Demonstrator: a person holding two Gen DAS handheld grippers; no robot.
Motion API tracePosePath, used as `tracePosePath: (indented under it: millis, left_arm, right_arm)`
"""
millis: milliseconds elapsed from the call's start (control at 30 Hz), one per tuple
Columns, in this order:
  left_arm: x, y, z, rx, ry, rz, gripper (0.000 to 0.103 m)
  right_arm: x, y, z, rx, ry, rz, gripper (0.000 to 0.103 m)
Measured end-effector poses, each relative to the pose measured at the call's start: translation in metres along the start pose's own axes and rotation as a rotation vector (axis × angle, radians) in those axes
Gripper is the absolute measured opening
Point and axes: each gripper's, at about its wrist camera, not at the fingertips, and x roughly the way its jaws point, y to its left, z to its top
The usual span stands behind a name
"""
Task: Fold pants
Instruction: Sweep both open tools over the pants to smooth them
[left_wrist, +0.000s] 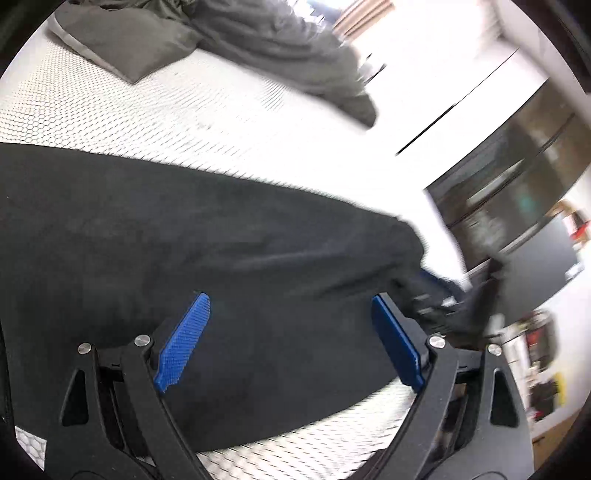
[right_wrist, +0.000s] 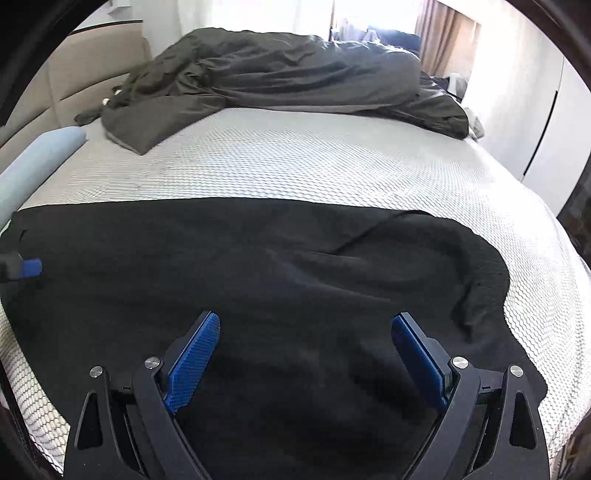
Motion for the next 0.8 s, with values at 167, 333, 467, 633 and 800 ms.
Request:
tracePosePath:
  millis: [167, 333, 467, 633, 800]
  left_arm:
    - [-0.023, -0.009, -0.006, 0.027, -0.071, -0.007, 0.088]
    - [-0.018, -0.043, -0.024, 0.212, -0.173, 0.439, 0.088]
    - [0.009, -0.070, -0.043, 0.351, -0.199, 0.786, 0.088]
    - [0.043, -0.089, -0.061, 0.422, -0.195, 0.946, 0.088]
    - [0.051, -0.099, -0.067, 0.533, -0.231, 1.058, 0.090]
  right_arm:
    - [0.012, 0.024, -0.008, -0.060, 0.032, -0.001, 0.096]
    - [0.028, 0.039, -0.009, -0.135, 0.062, -0.013, 0.096]
    - [0.031, 0.035, -0.012, -0.131, 0.069, 0.001, 0.096]
    - [0.030, 0.028, -0.015, -0.120, 0.080, 0.003, 0.096]
    - [0.031, 0.023, -0.017, -0.110, 0.093, -0.005, 0.096]
